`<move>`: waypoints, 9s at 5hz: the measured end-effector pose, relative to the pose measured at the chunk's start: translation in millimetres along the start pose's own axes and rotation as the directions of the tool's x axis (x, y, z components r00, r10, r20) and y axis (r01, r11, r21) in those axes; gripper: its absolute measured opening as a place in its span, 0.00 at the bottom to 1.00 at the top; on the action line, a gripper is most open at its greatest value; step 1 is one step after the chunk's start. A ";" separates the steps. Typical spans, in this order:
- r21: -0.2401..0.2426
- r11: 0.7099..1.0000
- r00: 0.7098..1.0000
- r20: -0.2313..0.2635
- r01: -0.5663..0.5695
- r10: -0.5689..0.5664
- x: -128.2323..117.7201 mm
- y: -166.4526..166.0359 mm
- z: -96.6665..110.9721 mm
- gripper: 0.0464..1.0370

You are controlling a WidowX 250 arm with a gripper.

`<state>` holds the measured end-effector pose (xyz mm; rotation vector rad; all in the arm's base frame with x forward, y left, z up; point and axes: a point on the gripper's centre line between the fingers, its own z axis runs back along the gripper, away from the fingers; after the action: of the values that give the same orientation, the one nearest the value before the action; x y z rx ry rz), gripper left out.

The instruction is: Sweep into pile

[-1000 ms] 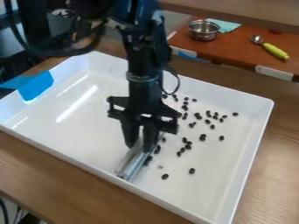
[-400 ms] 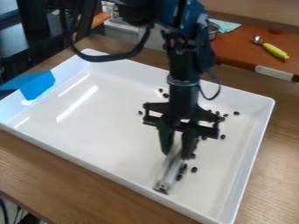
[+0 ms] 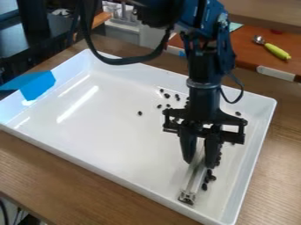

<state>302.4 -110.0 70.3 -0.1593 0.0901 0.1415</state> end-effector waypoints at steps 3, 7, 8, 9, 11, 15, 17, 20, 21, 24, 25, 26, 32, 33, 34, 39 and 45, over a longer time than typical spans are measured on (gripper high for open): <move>-0.167 0.985 0.988 0.135 -0.047 0.070 47.1 106.2 85.6 0.29; 0.110 0.993 0.992 0.119 -0.044 0.031 85.0 167.2 70.0 0.29; 0.132 0.989 0.991 0.123 -0.068 0.051 91.8 166.5 57.6 0.29; 0.154 0.987 0.994 0.105 -0.051 0.035 97.6 160.9 39.5 0.29; 0.149 0.989 0.996 0.086 -0.009 -0.004 95.5 137.9 32.0 0.29; 0.103 0.994 0.997 0.060 0.036 -0.042 86.7 64.1 16.5 0.29; 0.075 0.997 0.999 0.052 -0.003 -0.001 87.0 46.8 11.0 0.29; 0.004 0.999 0.998 0.044 0.040 -0.040 82.5 -14.2 1.3 0.29; -0.009 0.998 0.997 0.047 0.068 -0.067 81.1 -31.6 0.1 0.29; -0.003 0.999 0.998 0.030 0.051 -0.051 82.6 -1.8 10.0 0.29; -0.044 0.999 0.999 0.053 0.015 -0.013 88.2 26.3 35.9 0.29; -0.064 0.998 0.996 0.087 0.014 -0.008 92.0 49.1 55.6 0.29; 0.119 0.990 0.989 0.136 -0.082 0.066 101.6 145.6 46.2 0.29; 0.145 0.986 0.993 0.093 -0.086 0.073 100.7 140.8 31.0 0.29; 0.166 0.981 0.993 0.086 -0.097 0.083 107.5 134.5 29.5 0.29; 0.101 0.994 0.997 0.068 -0.038 0.032 105.4 50.7 15.1 0.29; 0.049 0.992 0.986 0.120 0.114 -0.119 75.5 -28.0 1.8 0.29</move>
<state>381.1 -127.1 68.7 -0.1133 -0.0392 0.0323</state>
